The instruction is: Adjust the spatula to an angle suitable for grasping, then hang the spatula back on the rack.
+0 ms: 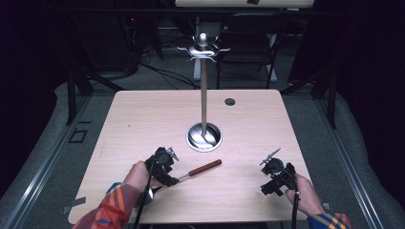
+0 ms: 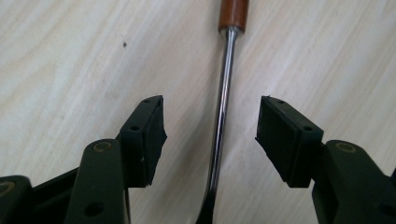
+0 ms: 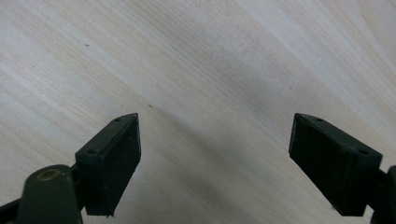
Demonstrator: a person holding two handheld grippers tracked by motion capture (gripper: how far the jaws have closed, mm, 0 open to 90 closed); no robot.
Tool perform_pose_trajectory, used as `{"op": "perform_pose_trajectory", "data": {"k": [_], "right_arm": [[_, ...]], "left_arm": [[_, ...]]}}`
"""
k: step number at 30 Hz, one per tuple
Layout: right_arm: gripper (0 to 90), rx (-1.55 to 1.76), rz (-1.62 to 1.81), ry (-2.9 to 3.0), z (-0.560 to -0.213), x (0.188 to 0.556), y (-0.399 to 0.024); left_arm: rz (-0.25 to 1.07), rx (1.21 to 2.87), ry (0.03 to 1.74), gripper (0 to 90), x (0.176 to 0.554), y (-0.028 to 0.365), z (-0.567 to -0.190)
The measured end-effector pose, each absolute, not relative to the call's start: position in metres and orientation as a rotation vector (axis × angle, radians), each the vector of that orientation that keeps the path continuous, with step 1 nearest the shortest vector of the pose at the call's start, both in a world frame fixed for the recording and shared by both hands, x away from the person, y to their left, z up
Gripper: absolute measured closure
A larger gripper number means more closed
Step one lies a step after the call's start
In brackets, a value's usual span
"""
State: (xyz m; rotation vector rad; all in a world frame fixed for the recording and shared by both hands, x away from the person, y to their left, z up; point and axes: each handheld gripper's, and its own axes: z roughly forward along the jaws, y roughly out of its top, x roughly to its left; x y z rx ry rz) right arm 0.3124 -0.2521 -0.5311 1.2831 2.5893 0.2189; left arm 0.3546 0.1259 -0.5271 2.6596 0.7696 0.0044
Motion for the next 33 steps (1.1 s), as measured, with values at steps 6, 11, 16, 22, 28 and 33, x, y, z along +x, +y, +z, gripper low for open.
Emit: {"op": "perform_pose_trajectory", "data": {"k": [6,11,16,22,28,33], "right_arm": [[16.0,1.284,0.214,2.599,-0.533,0.313,-0.251],[16.1,1.263,0.193,2.618,-0.533,0.313,-0.25],[15.9,1.255,0.184,2.627,-0.533,0.313,-0.25],[16.0,1.237,0.2,2.625,-0.533,0.311,-0.249],[17.5,1.211,0.166,2.632,-0.534,0.31,-0.247],[17.2,1.184,0.158,2.643,-0.534,0.309,-0.245]], "left_arm": [[-0.02,2.676,0.722,44.7,0.36,0.106,-0.532],[-0.025,2.716,0.71,51.7,0.358,0.091,-0.539],[0.011,2.711,0.708,61.4,0.357,0.087,-0.541],[0.038,2.716,0.675,74.7,0.356,0.087,-0.542],[0.081,2.767,0.653,77.7,0.357,0.086,-0.546],[0.084,2.767,0.63,82.7,0.357,0.087,-0.548]]}}
